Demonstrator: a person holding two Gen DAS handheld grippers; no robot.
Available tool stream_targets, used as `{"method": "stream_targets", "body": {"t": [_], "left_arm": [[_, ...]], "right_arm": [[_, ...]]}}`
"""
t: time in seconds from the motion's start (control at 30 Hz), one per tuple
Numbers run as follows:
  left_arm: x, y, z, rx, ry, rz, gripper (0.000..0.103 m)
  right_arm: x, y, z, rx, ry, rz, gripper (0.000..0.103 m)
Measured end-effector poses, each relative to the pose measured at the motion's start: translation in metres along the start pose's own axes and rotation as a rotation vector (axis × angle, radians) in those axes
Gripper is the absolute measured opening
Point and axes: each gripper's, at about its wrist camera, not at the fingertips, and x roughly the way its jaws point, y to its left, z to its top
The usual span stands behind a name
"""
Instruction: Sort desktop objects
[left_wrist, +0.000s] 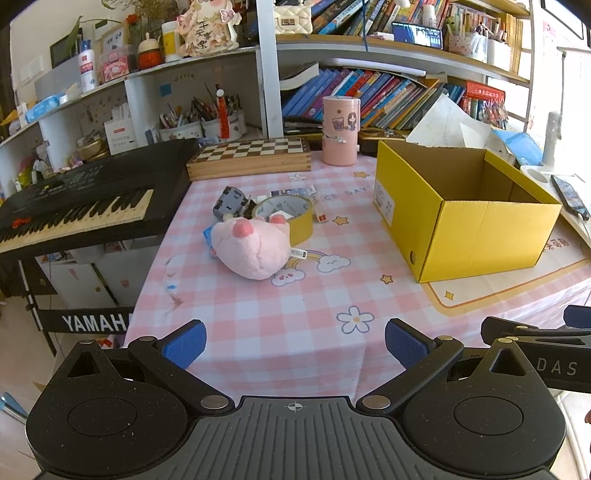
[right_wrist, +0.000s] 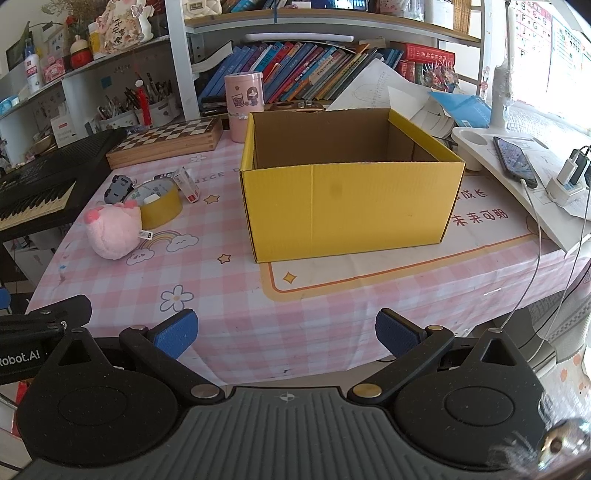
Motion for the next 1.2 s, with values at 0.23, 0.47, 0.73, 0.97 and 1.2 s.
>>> {"method": "stream_targets", "body": {"t": [0.23,0.47,0.73,0.97,1.2], "left_arm": [[-0.0003,-0.0007,0.0007,0.0,0.002,0.002,0.103],[-0.0002,-0.0006,0.0009,0.0,0.001,0.003,0.103],[-0.0031,-0.0015,0.0002,0.001,0.001,0.006,0.103],[-0.0053,-0.0012,-0.0005,-0.003,-0.001,0.001,0.103],[-0.0048,0.0009,-0.0022,-0.007,0.003,0.005,0.103]], "right_arm": [[-0.0012,-0.0004,-0.0004,0.001,0.0,0.0,0.103],[-0.0012,-0.0005,-0.001,0.0,0.0,0.0,0.103],[-0.0013,-0.0004,-0.0011,-0.002,0.001,-0.007,0.103],[-0.0027,-0.0009,-0.0023,-0.001,0.002,-0.01,0.103],[-0.0028,-0.0013,-0.0023,-0.002,0.002,-0.011,0.103]]}}
